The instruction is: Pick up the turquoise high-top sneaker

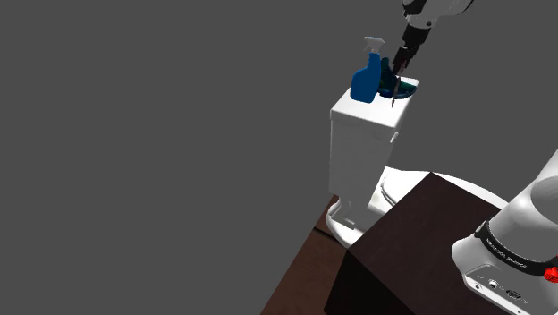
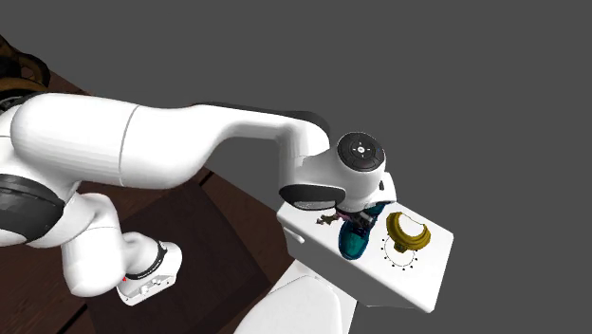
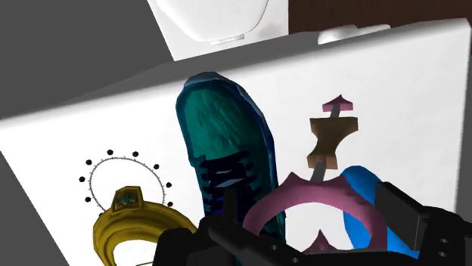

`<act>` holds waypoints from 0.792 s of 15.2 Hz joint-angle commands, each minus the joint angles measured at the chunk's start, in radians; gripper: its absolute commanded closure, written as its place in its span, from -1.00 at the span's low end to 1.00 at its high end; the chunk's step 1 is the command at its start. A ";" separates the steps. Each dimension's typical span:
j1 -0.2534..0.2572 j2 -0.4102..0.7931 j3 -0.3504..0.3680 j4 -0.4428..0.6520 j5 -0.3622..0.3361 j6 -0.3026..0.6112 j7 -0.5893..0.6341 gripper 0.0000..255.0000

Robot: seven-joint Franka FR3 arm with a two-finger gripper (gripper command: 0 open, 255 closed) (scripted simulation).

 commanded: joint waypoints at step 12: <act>-0.064 0.191 0.017 0.111 0.112 0.093 -0.106 -1.00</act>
